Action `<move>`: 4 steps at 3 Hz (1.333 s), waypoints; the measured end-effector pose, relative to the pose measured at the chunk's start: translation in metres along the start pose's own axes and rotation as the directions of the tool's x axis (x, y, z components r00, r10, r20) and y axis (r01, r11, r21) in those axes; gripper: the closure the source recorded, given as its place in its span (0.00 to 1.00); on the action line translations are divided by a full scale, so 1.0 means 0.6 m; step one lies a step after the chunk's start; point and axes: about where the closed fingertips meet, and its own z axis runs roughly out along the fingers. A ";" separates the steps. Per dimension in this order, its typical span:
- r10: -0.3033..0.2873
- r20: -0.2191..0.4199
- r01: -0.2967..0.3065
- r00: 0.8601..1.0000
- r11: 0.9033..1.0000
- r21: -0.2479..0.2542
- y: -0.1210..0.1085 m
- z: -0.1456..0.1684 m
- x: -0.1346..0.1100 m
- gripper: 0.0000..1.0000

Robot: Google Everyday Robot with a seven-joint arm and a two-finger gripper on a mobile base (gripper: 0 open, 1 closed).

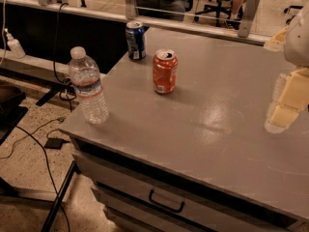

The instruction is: Pick water bottle

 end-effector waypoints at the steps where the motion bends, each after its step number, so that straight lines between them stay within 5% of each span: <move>1: 0.000 0.000 0.000 1.000 1.000 0.000 0.000 0.000 0.000 0.00; 2: -0.063 0.101 0.065 0.993 0.998 -0.023 -0.022 0.021 -0.079 0.00; 3: -0.237 0.297 0.273 0.925 0.958 -0.087 -0.044 0.069 -0.299 0.00; 4: -0.252 0.408 0.333 0.878 0.932 -0.143 -0.050 0.092 -0.424 0.00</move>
Offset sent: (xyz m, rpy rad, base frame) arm 0.0736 0.1267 0.0032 0.2415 -0.0157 0.2718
